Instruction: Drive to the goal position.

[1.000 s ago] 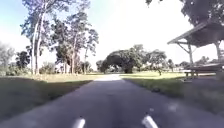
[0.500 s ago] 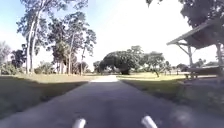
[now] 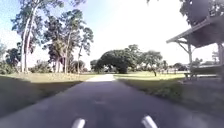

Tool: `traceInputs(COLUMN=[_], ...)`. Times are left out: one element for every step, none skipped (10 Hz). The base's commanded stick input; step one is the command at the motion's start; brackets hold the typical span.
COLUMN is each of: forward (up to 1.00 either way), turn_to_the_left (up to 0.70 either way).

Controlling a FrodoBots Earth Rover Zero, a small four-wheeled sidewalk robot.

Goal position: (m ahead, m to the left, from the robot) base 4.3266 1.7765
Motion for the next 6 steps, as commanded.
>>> traceInputs(forward=[0.7,0.7,0.7,0.7,0.7,0.7], turn_to_the_left=[0.35,0.35,0.35,0.35,0.35,0.35])
